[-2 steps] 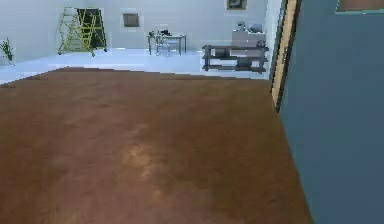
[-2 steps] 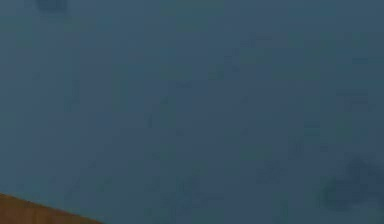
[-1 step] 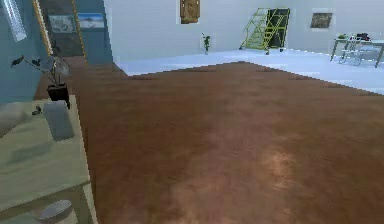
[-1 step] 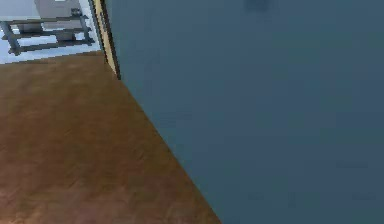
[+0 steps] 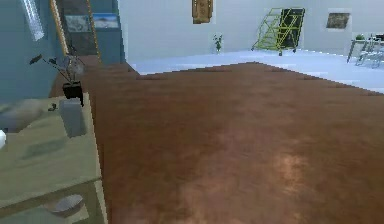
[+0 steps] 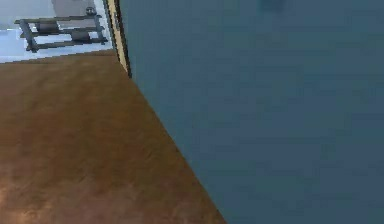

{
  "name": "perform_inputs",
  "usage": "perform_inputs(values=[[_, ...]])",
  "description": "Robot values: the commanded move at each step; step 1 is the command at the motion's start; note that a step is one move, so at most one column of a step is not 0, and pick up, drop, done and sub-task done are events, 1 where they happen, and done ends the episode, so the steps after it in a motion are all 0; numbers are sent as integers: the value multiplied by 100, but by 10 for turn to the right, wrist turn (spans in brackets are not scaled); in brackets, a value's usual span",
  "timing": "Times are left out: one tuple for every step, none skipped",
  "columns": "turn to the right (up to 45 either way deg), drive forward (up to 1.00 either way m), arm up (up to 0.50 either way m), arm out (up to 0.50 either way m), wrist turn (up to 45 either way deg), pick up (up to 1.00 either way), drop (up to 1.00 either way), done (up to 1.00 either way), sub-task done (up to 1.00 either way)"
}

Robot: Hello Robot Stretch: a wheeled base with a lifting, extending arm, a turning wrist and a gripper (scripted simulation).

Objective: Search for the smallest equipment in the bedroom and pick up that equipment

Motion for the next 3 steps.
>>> perform_inputs(values=[[0, 80, 0, 0, 0, 0, 0, 0, 0], [-270, 0, 0, 0, 0, 0, 0, 0, 0], [0, 100, 0, 0, 0, 0, 0, 0, 0]])
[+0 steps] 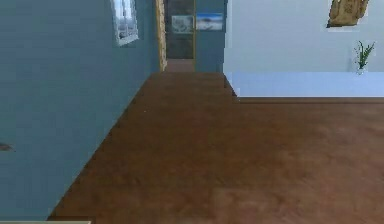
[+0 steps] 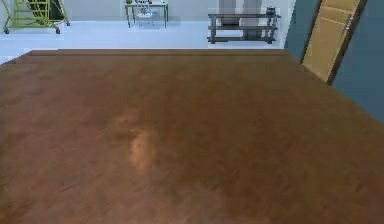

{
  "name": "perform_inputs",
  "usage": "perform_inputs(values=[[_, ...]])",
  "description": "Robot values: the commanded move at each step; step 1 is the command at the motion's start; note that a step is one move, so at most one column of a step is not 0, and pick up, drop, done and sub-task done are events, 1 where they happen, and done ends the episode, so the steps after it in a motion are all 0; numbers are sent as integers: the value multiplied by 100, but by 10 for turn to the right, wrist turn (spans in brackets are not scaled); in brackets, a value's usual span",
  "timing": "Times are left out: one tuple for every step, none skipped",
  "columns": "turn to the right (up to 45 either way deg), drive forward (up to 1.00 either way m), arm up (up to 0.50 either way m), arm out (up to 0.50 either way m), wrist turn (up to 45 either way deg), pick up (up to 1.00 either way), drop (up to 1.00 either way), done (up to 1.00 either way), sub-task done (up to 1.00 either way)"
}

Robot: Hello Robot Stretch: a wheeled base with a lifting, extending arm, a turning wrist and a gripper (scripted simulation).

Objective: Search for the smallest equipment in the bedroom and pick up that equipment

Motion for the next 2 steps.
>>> perform_inputs(values=[[0, 70, 0, 0, 0, 0, 0, 0, 0], [-30, 0, 0, 0, 0, 0, 0, 0, 0]])
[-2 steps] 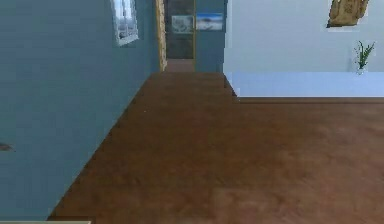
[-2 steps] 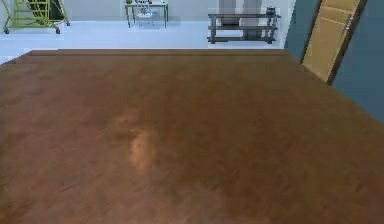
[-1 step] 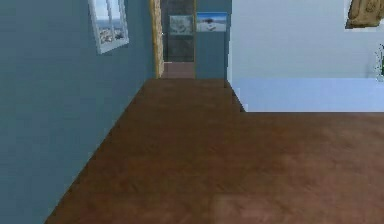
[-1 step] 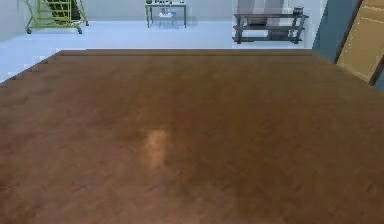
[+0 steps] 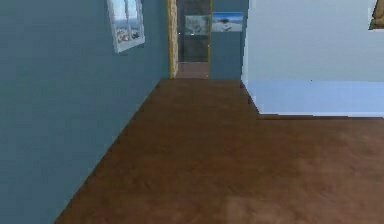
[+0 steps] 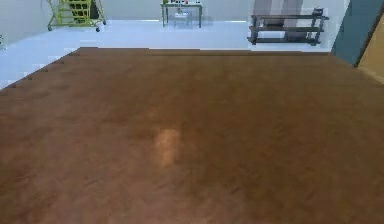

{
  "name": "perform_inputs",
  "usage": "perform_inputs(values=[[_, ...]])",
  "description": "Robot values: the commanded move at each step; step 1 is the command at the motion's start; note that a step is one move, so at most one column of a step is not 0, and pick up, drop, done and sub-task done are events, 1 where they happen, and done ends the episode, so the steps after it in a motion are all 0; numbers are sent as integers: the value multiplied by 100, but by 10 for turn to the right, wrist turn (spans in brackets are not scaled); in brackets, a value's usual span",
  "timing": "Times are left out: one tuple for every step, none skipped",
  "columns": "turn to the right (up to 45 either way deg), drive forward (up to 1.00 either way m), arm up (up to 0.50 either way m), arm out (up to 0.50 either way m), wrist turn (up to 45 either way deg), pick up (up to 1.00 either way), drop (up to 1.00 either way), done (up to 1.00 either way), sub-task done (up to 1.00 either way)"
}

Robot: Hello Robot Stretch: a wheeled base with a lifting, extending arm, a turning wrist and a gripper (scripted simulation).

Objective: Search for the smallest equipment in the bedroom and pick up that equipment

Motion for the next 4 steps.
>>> perform_inputs(values=[[0, 100, 0, 0, 0, 0, 0, 0, 0], [0, 100, 0, 0, 0, 0, 0, 0, 0], [0, 100, 0, 0, 0, 0, 0, 0, 0], [0, 100, 0, 0, 0, 0, 0, 0, 0]])
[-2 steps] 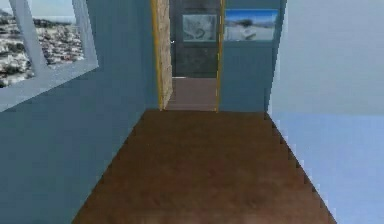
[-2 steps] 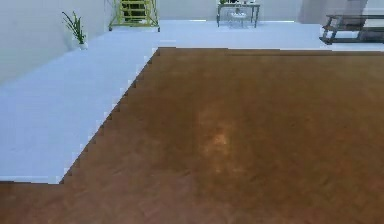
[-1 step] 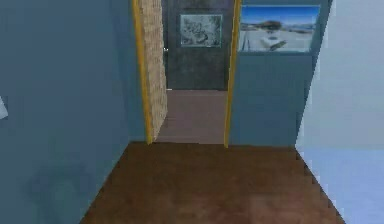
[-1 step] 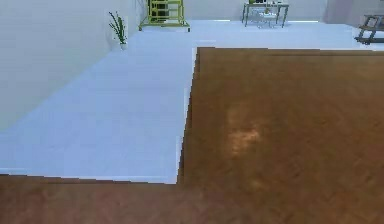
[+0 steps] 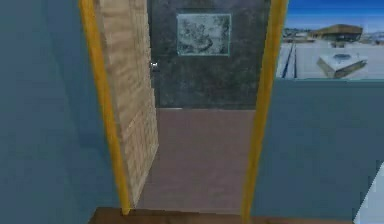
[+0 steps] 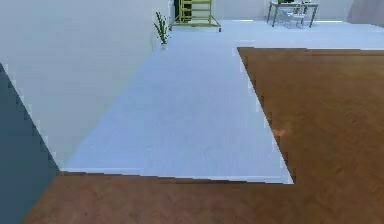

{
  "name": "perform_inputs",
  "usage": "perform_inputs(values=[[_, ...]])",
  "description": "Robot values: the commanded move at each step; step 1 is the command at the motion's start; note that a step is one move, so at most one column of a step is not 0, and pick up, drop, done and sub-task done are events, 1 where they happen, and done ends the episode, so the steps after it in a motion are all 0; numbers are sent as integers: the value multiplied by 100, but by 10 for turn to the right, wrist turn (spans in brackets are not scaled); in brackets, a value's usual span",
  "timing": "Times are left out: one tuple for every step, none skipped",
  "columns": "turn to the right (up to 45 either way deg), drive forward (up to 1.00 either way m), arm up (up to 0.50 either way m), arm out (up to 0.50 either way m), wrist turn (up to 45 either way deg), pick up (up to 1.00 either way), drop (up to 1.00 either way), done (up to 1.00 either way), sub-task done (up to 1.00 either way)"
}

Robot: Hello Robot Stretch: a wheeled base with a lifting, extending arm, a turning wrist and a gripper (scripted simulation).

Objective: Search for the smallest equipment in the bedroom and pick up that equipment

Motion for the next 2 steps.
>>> perform_inputs(values=[[0, 100, 0, 0, 0, 0, 0, 0, 0], [0, 40, 0, 0, 0, 0, 0, 0, 0]])
